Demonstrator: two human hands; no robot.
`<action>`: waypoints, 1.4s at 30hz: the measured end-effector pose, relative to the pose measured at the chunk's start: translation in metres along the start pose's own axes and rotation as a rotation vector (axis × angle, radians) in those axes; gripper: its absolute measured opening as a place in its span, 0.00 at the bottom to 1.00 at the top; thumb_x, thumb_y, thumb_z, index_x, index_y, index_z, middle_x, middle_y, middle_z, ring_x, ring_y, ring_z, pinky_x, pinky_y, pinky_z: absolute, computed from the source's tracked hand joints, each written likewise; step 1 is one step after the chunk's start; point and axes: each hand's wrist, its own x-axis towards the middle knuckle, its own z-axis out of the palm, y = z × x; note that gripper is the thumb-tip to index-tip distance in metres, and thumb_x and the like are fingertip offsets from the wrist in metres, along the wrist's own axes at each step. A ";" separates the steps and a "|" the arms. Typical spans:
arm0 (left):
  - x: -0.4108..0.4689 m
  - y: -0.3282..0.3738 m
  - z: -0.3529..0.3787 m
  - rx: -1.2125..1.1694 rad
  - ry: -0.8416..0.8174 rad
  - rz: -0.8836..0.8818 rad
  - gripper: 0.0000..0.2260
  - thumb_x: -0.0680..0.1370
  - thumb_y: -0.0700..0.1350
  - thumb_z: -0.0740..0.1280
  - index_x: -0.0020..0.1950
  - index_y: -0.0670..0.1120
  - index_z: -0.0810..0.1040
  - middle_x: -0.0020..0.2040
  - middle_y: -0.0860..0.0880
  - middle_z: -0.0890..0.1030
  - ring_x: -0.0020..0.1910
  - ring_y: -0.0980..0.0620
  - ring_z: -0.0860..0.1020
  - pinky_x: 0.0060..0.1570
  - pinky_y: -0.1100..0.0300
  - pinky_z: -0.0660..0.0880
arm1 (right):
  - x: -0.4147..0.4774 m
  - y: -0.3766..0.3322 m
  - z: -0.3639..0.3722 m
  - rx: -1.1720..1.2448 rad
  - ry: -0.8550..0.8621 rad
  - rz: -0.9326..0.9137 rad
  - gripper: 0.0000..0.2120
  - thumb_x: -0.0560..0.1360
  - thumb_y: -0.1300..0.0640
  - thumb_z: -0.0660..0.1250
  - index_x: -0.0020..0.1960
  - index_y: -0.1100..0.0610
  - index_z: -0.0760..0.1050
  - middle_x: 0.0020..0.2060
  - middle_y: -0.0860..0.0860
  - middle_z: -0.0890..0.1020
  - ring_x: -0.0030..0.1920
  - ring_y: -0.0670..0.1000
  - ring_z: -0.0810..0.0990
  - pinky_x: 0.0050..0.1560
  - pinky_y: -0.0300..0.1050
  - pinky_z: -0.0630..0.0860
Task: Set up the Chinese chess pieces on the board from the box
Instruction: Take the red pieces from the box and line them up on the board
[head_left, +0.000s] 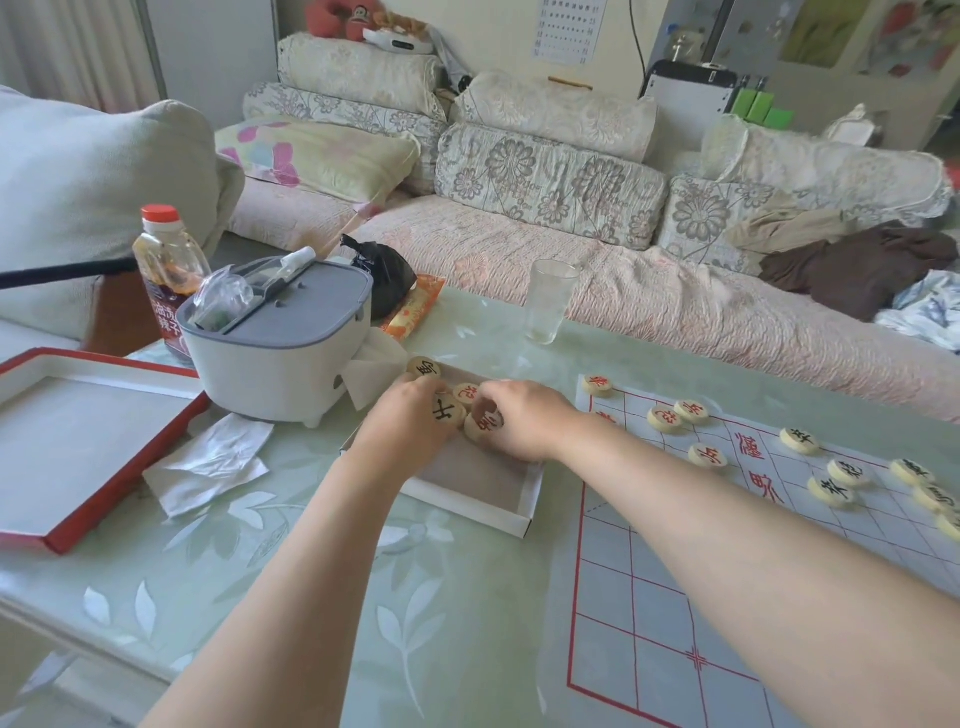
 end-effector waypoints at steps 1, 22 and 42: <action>0.000 0.002 -0.001 -0.004 -0.001 -0.004 0.25 0.71 0.47 0.74 0.67 0.44 0.74 0.60 0.45 0.74 0.58 0.46 0.73 0.54 0.61 0.68 | -0.003 0.001 -0.004 0.052 0.016 0.007 0.11 0.75 0.43 0.68 0.54 0.46 0.75 0.56 0.48 0.78 0.56 0.51 0.78 0.52 0.44 0.72; -0.028 0.096 0.032 -0.151 -0.174 0.100 0.22 0.72 0.46 0.71 0.64 0.51 0.72 0.51 0.52 0.76 0.47 0.53 0.73 0.44 0.64 0.68 | -0.124 0.083 -0.029 0.270 0.079 0.192 0.14 0.73 0.48 0.74 0.57 0.47 0.78 0.52 0.41 0.80 0.52 0.43 0.78 0.54 0.39 0.73; -0.045 0.115 0.040 -0.353 -0.271 0.176 0.21 0.67 0.41 0.77 0.56 0.52 0.76 0.44 0.57 0.74 0.41 0.66 0.75 0.38 0.72 0.73 | -0.138 0.070 -0.017 0.792 0.208 0.323 0.07 0.81 0.51 0.64 0.53 0.51 0.81 0.48 0.50 0.86 0.31 0.48 0.78 0.28 0.36 0.70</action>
